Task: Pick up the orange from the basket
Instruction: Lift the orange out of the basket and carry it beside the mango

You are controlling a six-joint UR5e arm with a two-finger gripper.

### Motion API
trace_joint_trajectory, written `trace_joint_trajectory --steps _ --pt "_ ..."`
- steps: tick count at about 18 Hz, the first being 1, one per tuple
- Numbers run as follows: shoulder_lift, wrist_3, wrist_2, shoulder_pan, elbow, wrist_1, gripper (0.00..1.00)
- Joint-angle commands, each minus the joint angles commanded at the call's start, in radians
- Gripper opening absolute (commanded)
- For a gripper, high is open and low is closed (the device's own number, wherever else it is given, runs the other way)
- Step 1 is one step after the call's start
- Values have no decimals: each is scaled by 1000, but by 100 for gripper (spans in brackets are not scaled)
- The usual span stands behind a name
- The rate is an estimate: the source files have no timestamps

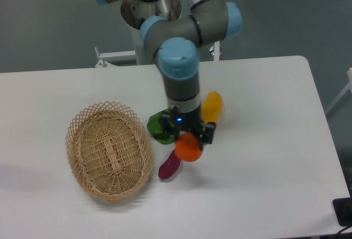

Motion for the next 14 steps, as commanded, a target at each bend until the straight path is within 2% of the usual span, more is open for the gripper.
trace_joint_trajectory --steps 6,12,14 --pt "0 160 0 86 -2 -3 38" --pt "-3 207 2 115 3 -3 38" --pt "0 246 0 138 -2 -21 38"
